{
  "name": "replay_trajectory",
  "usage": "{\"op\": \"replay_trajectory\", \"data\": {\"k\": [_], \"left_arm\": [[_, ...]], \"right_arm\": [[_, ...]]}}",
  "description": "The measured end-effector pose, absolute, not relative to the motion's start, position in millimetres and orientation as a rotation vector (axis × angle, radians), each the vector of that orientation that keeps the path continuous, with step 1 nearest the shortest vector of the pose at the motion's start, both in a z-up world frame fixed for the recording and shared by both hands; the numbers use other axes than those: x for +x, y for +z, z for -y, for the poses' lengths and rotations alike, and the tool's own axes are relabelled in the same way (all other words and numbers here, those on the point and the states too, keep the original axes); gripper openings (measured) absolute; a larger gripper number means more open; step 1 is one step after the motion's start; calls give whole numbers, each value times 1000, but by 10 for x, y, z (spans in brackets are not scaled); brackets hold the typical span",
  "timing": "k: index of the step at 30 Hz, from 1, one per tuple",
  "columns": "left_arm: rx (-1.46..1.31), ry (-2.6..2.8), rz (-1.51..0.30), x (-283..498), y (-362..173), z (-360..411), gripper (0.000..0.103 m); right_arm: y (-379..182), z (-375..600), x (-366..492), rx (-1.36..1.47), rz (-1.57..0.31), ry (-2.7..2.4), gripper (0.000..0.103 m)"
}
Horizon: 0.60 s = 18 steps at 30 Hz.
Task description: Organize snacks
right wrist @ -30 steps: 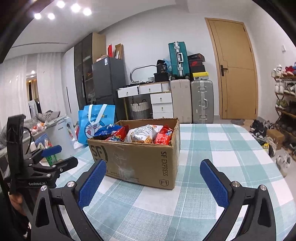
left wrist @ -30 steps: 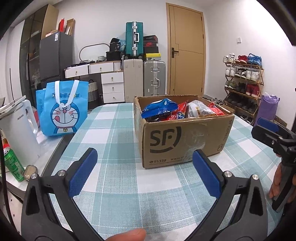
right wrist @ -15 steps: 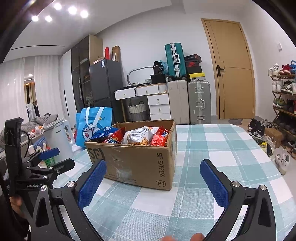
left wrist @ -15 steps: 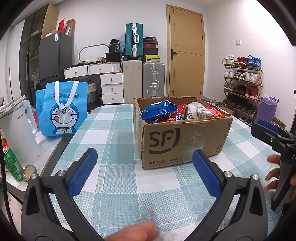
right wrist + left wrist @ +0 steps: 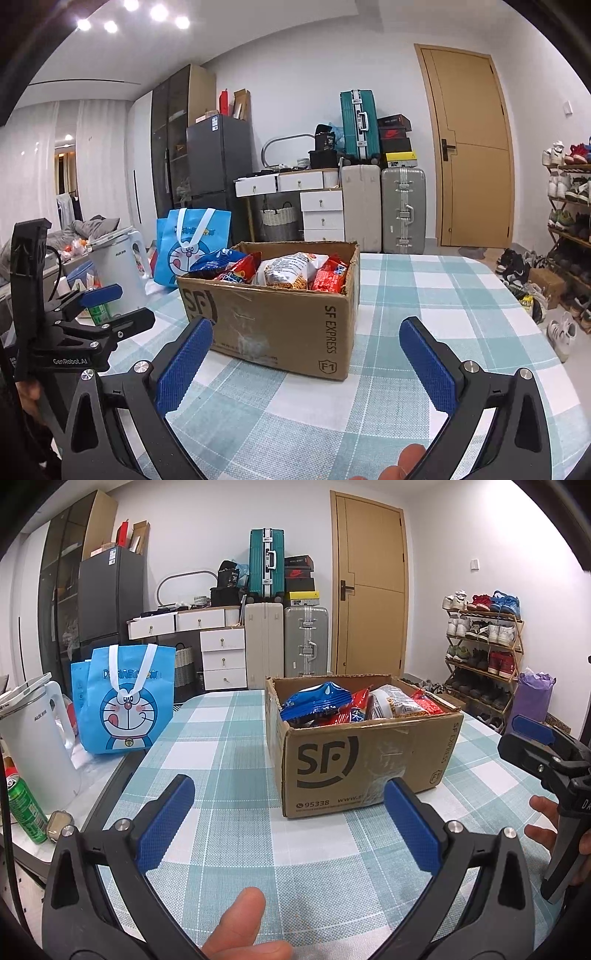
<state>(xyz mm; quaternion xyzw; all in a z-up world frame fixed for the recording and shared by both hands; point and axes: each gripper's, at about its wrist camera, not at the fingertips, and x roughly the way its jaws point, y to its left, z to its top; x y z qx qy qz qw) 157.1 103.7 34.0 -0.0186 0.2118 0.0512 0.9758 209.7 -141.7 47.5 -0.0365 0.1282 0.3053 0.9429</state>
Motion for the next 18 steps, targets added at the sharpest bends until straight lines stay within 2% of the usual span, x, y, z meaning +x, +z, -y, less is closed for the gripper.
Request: {"op": "replay_trajectory", "data": {"k": [18], "left_arm": [[-37,98,-430,1567,350,-1038,102]], "right_arm": [[460,1381,2079,-97,-256,628,103]]}}
